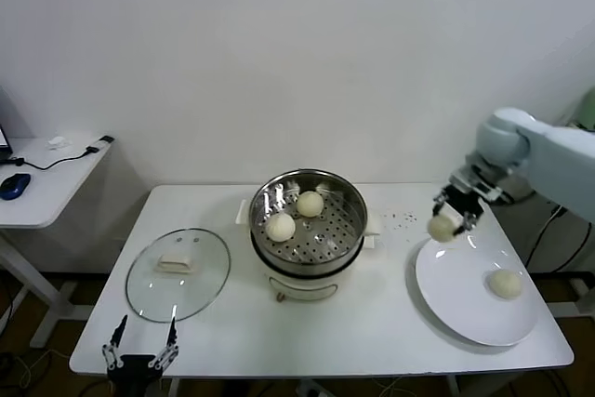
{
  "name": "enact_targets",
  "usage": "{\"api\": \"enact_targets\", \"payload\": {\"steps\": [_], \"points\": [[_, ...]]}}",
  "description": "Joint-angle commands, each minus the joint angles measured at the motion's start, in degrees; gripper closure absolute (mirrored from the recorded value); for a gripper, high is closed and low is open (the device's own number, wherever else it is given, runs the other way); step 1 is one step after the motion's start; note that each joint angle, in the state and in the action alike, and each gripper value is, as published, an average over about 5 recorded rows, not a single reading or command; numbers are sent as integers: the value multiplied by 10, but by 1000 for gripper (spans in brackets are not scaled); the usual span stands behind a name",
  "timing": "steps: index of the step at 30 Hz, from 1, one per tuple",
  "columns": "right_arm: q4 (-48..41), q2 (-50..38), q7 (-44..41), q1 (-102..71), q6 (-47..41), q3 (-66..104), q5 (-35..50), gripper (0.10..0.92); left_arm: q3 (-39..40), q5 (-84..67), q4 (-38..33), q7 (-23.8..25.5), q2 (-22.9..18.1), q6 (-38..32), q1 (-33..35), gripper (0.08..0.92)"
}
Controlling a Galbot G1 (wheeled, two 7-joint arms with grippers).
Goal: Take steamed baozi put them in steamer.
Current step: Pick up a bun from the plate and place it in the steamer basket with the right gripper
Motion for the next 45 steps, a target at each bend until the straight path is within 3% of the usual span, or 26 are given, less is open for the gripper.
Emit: {"api": "enact_targets", "payload": {"steps": [1,16,39,45], "points": [[-14,200,-31,97,134,-10,-12,431,0,-1,3,0,0,0,1,177],[-46,325,-18,-65,153,42,-91,423,1,-1,9,2,3,2,-5,177],[-15,322,-2,-112,138,19,-96,417,-7,-13,22,0,4,-2,-6,177],[-7,310,-3,-105,129,19,-96,359,-7,-14,23,-1,5,-3,-7,177]]}}
